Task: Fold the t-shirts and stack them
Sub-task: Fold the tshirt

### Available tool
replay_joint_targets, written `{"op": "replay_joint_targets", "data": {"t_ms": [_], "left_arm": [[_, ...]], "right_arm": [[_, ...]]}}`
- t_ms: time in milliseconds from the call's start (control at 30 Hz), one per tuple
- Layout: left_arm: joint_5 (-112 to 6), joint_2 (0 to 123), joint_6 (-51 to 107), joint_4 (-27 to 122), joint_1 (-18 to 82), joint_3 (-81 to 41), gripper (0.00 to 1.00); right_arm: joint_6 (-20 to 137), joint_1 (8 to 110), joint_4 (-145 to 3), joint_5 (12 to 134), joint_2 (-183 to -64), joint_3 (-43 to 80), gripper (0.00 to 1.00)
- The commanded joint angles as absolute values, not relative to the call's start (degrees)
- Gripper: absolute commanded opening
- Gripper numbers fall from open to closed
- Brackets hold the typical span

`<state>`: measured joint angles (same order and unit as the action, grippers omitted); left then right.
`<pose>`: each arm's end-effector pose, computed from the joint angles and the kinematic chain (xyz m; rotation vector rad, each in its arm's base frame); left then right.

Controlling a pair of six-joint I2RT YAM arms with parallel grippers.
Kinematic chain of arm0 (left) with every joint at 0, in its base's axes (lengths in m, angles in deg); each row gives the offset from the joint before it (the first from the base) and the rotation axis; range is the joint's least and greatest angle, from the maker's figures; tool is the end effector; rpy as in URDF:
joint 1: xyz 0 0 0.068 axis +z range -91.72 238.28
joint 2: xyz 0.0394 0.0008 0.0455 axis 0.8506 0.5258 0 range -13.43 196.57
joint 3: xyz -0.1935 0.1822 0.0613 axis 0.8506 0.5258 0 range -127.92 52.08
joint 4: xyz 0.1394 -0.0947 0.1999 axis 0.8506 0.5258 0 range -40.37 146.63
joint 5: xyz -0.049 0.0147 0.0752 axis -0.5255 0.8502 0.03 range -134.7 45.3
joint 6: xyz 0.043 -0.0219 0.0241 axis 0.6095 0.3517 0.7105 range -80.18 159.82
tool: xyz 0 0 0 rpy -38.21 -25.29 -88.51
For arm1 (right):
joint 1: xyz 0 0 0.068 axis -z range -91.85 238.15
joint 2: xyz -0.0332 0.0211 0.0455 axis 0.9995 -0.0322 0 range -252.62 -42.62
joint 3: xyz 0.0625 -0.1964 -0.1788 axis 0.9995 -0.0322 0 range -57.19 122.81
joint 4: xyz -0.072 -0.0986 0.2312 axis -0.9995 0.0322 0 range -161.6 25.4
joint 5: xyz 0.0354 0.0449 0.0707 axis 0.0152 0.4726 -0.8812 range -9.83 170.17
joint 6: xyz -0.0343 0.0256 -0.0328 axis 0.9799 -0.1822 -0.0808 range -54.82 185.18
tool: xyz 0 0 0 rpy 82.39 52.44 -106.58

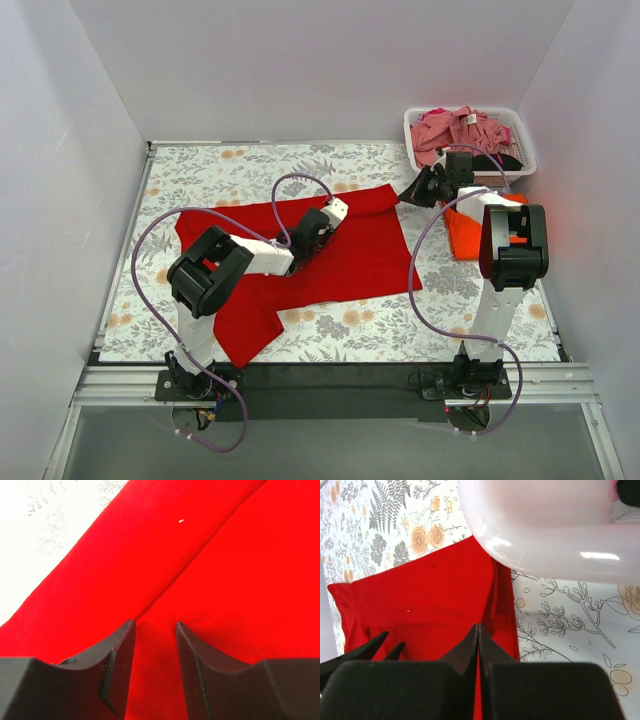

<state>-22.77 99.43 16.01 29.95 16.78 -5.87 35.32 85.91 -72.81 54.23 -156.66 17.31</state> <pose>0.3084 -0.2551 0.1290 0.1164 2.1425 -0.2484 0.4370 0.0327 0.1793 0.2959 2.2642 0.8060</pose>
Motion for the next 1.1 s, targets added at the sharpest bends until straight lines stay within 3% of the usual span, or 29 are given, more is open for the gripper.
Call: {"op": "replay_joint_targets", "data": {"t_ms": [0,333,467,700,900,1067], "left_arm": [[-20.0,96.87,16.97,30.47,16.97,-4.96,0.37],[-20.0,95.73,15.48,30.73,17.23,-3.64,0.36],[-20.09,94.33,14.25,31.0,17.41,-3.38,0.36],[-22.73,86.52,4.06,35.39,17.85,-5.05,0.39],[-22.03,80.79,-8.5,44.16,20.38,-6.89,0.43],[-21.59,76.84,-22.48,54.98,28.82,-5.4,0.43]], "right_arm": [[34.95,86.57,-71.68,52.57,-154.95,19.71,0.01],[36.97,87.19,-70.1,53.79,-156.44,17.78,0.03],[39.69,86.92,-69.58,54.68,-156.53,19.18,0.24],[54.79,80.34,-69.58,59.42,-151.96,19.45,0.41],[60.44,73.66,-69.22,63.91,-151.69,19.45,0.41],[59.03,73.48,-69.05,63.91,-153.19,18.4,0.33]]}}
